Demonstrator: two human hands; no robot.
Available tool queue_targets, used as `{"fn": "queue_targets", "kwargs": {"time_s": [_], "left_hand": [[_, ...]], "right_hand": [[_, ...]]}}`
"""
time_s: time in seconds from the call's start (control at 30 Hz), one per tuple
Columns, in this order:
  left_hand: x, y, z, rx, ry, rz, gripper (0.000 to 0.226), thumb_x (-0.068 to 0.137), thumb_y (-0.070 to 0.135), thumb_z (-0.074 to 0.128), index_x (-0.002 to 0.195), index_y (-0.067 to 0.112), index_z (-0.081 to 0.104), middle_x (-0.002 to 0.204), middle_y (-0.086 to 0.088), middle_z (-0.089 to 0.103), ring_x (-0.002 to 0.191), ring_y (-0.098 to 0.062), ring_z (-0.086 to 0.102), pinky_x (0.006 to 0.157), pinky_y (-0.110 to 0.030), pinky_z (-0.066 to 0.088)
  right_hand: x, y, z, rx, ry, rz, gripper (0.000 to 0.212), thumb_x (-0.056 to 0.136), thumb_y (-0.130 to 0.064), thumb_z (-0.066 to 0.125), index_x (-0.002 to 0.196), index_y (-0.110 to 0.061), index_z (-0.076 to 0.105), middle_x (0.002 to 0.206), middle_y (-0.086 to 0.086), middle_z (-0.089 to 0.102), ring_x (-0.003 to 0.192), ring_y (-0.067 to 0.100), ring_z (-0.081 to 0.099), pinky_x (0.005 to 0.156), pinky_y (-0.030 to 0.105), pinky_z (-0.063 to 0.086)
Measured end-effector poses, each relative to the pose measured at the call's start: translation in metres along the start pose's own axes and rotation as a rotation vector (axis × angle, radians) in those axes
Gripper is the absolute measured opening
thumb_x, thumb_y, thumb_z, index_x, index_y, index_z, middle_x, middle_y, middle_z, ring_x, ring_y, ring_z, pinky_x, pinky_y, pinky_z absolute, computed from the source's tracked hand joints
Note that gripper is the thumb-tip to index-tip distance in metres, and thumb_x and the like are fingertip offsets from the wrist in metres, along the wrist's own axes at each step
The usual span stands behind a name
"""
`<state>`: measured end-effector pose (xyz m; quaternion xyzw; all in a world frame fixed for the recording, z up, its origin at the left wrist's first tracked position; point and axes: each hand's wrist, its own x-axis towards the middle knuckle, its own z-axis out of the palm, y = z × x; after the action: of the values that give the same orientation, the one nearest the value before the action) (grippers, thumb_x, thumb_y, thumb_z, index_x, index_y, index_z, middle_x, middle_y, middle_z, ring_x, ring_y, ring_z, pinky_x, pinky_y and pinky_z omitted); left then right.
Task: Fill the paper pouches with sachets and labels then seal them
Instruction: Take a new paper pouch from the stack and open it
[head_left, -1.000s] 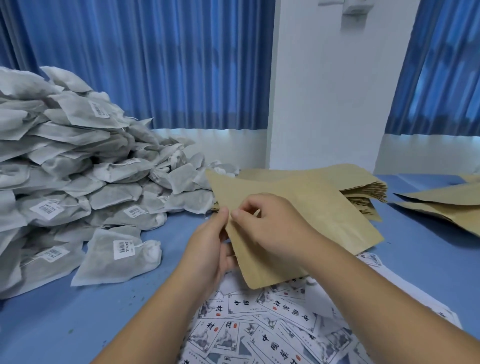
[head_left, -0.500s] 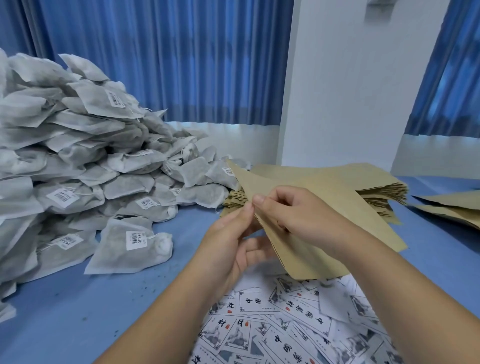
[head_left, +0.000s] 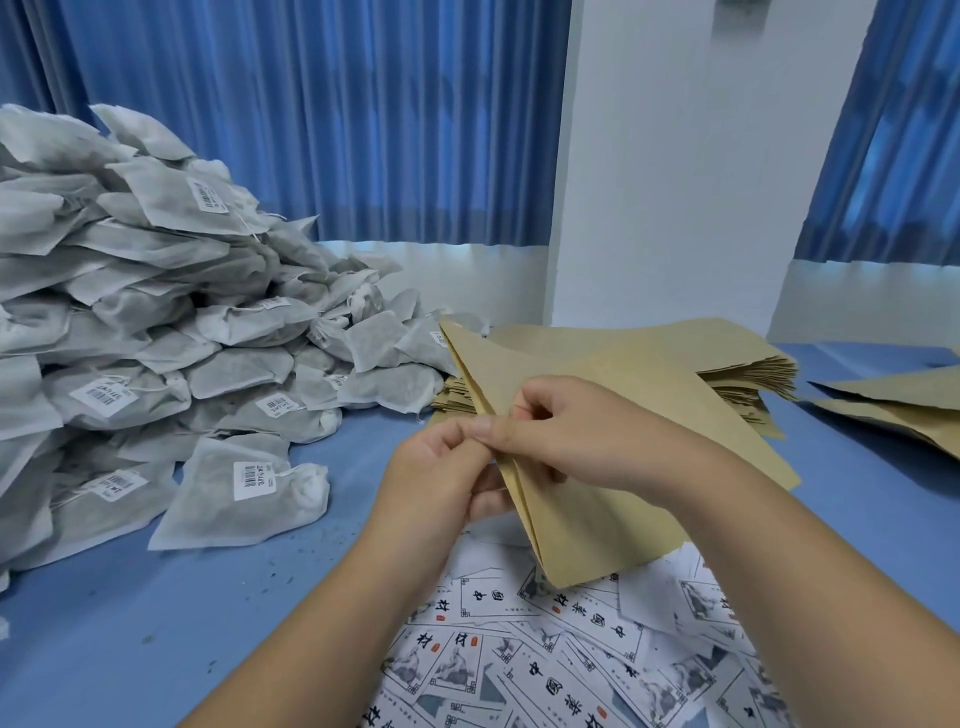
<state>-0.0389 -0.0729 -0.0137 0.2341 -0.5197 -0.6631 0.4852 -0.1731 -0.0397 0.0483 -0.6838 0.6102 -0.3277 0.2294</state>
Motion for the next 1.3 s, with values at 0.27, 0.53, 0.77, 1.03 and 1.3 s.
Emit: {"fn": "queue_targets", "kwargs": {"time_s": [0.27, 0.53, 0.77, 1.03, 1.3], "left_hand": [[-0.001, 0.0, 0.006, 0.096, 0.146, 0.017, 0.025, 0.085, -0.003, 0.05, 0.064, 0.01, 0.048, 0.047, 0.0, 0.053, 0.038, -0.009, 0.049, 0.038, -0.016, 0.041], [-0.003, -0.003, 0.013, -0.037, 0.247, -0.025, 0.031, 0.082, -0.007, 0.042, 0.057, 0.01, 0.05, 0.047, -0.001, 0.051, 0.039, -0.011, 0.05, 0.04, -0.019, 0.044], [-0.007, 0.003, 0.017, 0.205, 0.21, -0.042, 0.005, 0.081, 0.003, 0.051, 0.085, 0.006, 0.05, 0.054, -0.001, 0.062, 0.048, -0.019, 0.066, 0.045, -0.029, 0.053], [-0.007, 0.007, 0.014, 0.42, 0.175, -0.171, 0.019, 0.077, 0.015, 0.047, 0.093, 0.013, 0.055, 0.069, -0.013, 0.064, 0.048, -0.022, 0.063, 0.047, -0.033, 0.053], [0.0, 0.012, -0.005, 0.969, 0.253, -0.127, 0.034, 0.08, 0.005, 0.041, 0.106, 0.024, 0.052, 0.09, -0.003, 0.06, 0.079, -0.021, 0.061, 0.06, -0.027, 0.053]], "right_hand": [[-0.005, -0.011, -0.004, -0.251, 0.075, -0.109, 0.029, 0.082, -0.015, 0.057, 0.058, -0.013, 0.042, 0.062, 0.003, 0.044, 0.057, 0.015, 0.04, 0.055, 0.032, 0.039], [-0.007, -0.012, -0.011, -0.286, 0.131, -0.115, 0.03, 0.074, -0.013, 0.059, 0.052, -0.01, 0.039, 0.054, 0.007, 0.036, 0.05, 0.019, 0.036, 0.051, 0.027, 0.03], [-0.012, -0.019, -0.013, -0.432, 0.185, -0.174, 0.024, 0.073, -0.012, 0.062, 0.055, -0.013, 0.046, 0.056, -0.001, 0.046, 0.051, 0.009, 0.037, 0.045, 0.02, 0.029], [-0.019, -0.043, 0.007, -0.67, 0.141, -0.245, 0.018, 0.072, -0.008, 0.056, 0.062, -0.018, 0.045, 0.075, 0.004, 0.054, 0.071, 0.023, 0.053, 0.059, 0.032, 0.045], [-0.025, -0.056, -0.006, -0.627, 0.353, -0.176, 0.021, 0.073, -0.002, 0.055, 0.063, -0.019, 0.046, 0.075, 0.002, 0.051, 0.071, 0.024, 0.054, 0.053, 0.027, 0.04]]}}
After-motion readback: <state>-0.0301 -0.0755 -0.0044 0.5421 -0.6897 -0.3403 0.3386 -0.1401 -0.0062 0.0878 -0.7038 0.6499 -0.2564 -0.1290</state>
